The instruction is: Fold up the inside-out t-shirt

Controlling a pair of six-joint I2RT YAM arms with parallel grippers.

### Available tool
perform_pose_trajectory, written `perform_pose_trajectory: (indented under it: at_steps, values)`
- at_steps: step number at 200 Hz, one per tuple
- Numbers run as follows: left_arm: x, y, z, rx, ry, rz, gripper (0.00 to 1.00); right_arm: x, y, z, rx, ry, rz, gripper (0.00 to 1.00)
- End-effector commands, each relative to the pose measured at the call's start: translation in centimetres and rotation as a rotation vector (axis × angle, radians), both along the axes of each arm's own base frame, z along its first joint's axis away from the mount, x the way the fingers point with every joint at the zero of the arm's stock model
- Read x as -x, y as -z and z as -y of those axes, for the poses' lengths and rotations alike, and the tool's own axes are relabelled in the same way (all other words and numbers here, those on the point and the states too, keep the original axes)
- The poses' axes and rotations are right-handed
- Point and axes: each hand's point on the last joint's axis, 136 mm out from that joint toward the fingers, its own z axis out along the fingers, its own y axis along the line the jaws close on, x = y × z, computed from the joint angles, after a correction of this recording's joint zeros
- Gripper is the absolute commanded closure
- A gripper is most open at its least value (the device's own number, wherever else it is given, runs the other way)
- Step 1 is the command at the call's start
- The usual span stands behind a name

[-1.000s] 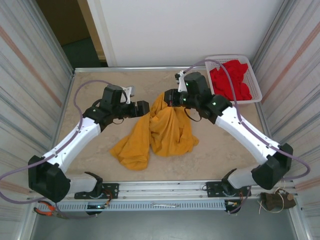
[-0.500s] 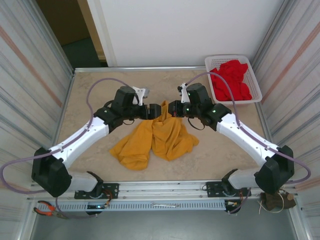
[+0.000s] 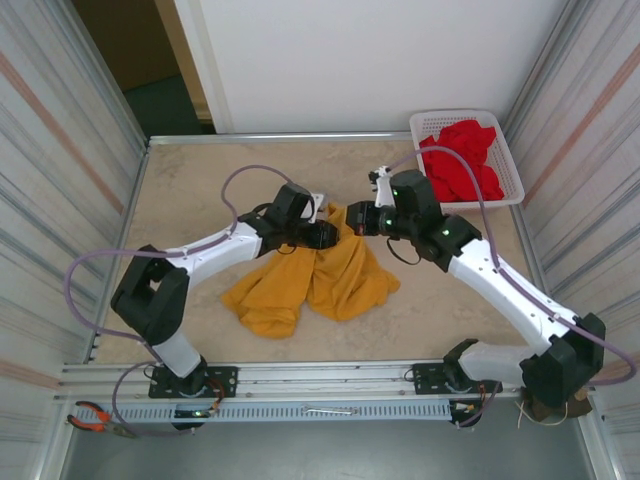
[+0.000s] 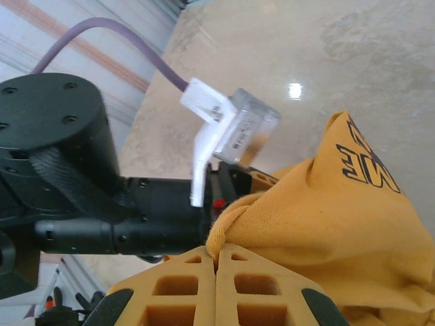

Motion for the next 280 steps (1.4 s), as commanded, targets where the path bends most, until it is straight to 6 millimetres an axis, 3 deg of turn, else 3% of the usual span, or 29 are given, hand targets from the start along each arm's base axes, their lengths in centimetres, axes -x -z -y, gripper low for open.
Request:
perform_pose_trajectory:
  at_steps: [1,41,47,61,68,94,139,185,224,244,267,280]
  values:
    - [-0.7,-5.2,0.4,0.07,0.036,0.115,0.98,-0.5,1.0,2.4,-0.003,0.061,-0.006,1.0]
    - [1.1,-14.8,-0.4,0.319,0.18,0.189,1.0,-3.3,6.6,6.1,0.078,0.229,-0.075,1.0]
    - [1.7,-16.0,-0.3,0.356,0.218,0.198,1.0,-3.7,7.2,6.4,0.094,0.247,-0.085,0.94]
    - [3.0,-17.8,-0.1,0.425,0.297,0.201,1.0,-4.6,8.5,7.0,0.143,0.287,-0.116,0.6]
    - [3.4,-18.2,-0.1,0.452,0.326,0.196,1.0,-4.7,8.9,7.0,0.16,0.29,-0.13,0.53]
    - [3.8,-17.5,-0.5,0.509,0.34,0.153,1.0,-3.5,8.0,7.2,0.18,0.3,-0.117,0.49]
    - [3.1,-15.1,-1.0,0.509,0.284,0.109,1.0,1.5,2.6,8.1,0.142,0.346,0.024,0.5]
    - [2.7,-14.3,-0.9,0.496,0.268,0.09,1.0,3.2,-1.0,3.9,0.089,0.223,0.12,0.45]
    - [2.9,-14.6,-1.0,0.493,0.263,0.092,1.0,0.9,0.6,0.0,0.145,0.149,0.095,0.4]
    - [2.9,-14.6,-1.1,0.487,0.257,0.095,1.0,-0.2,1.8,-1.5,0.171,0.124,0.069,0.49]
    - [2.9,-13.8,-1.6,0.454,0.23,0.088,1.0,-0.7,2.2,-1.4,0.192,0.114,0.054,1.0]
    - [2.7,-12.9,-2.2,0.422,0.201,0.085,1.0,-0.4,1.2,-0.6,0.161,0.111,0.066,1.0]
